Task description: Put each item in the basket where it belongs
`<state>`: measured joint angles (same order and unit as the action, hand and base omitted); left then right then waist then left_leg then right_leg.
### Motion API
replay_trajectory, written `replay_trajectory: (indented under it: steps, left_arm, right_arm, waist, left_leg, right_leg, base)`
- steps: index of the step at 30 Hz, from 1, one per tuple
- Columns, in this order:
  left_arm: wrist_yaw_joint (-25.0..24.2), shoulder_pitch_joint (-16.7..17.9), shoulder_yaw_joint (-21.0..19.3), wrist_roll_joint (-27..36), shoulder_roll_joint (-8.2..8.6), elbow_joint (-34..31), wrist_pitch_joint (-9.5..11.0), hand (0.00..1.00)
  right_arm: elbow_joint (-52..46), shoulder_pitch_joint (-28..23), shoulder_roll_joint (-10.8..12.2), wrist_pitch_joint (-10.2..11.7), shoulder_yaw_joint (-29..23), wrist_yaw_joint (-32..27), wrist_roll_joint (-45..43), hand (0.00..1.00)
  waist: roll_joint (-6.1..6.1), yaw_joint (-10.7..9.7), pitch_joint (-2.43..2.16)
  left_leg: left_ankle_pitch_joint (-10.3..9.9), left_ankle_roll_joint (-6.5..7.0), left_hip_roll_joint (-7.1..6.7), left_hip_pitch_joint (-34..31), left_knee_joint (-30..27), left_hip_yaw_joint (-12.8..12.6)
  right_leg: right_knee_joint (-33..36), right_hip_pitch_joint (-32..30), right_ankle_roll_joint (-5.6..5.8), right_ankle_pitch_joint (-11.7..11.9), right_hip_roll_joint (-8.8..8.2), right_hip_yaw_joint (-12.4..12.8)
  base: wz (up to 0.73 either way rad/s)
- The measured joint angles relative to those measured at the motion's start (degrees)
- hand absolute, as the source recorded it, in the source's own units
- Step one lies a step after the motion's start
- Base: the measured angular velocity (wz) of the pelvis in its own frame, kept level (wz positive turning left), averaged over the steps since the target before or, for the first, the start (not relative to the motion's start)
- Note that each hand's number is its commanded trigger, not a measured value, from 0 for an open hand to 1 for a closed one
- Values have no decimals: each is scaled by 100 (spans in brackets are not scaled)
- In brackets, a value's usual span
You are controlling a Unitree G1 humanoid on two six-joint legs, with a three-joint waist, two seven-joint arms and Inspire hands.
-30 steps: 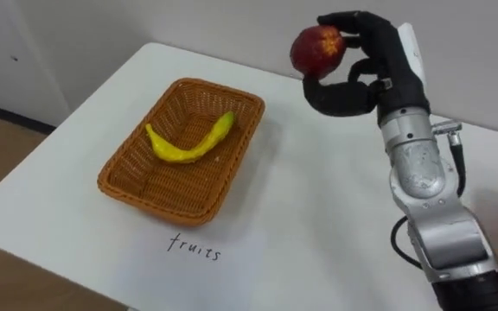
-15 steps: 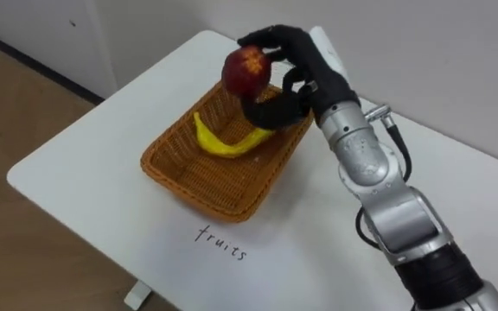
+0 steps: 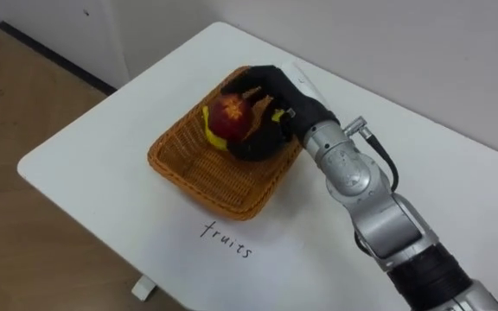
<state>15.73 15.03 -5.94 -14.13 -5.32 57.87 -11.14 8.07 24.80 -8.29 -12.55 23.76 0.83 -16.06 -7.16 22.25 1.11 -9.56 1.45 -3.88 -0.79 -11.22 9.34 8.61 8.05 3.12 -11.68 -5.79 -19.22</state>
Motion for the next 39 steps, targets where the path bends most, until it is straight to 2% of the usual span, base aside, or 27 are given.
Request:
replay_trajectory:
  steps: [4,17,24,30,34,37,39]
  left_arm:
    - [26,3,-1,0,0,2,9,0]
    - [60,19,-2,-1,-5,4,11,0]
    - [113,20,-5,0,-6,30,13,0]
    - [113,0,-4,7,-13,31,10,0]
    - [138,-22,-8,8,-17,14,12,0]
    - [144,-32,-32,-5,-11,8,22,0]
    - [145,-71,-72,4,-16,9,30,0]
  right_arm:
    - [0,0,-1,8,-4,-2,-4,0]
    - [-2,1,2,60,-11,-7,-32,0]
    - [-2,1,2,87,-11,-22,-40,0]
    - [-193,0,-28,95,-11,-213,129,0]
    - [-620,13,-46,126,-75,-356,211,0]
    - [-988,5,-139,205,-244,-381,202,0]
    - [-1257,-6,-166,217,-400,-468,187,0]
  waist:
    - [10,0,6]
    - [3,3,-20]
    - [22,7,-7]
    - [21,-11,-27]
    - [62,-176,-55]
    - [108,-315,-81]
    - [128,-442,-82]
  left_leg:
    - [0,0,4,2,-1,-33]
    - [0,0,15,27,-10,-119]
    - [0,0,16,31,-9,-118]
    - [0,0,18,28,-7,-145]
    - [0,0,16,29,-15,-151]
    - [0,0,25,57,-7,-218]
    - [0,0,31,75,-7,-255]
  right_leg:
    - [1,-6,0,0,4,18]
    - [2,-15,0,0,2,48]
    - [2,-21,0,0,2,49]
    - [6,-71,-2,1,-1,59]
    - [6,-64,-1,1,-4,81]
    - [4,-31,-1,1,-3,192]
    - [4,-27,-2,1,-1,225]
  base:
    - [-4]
    - [-3]
    - [0]
    - [-1]
    - [0]
    - [-8]
    - [-14]
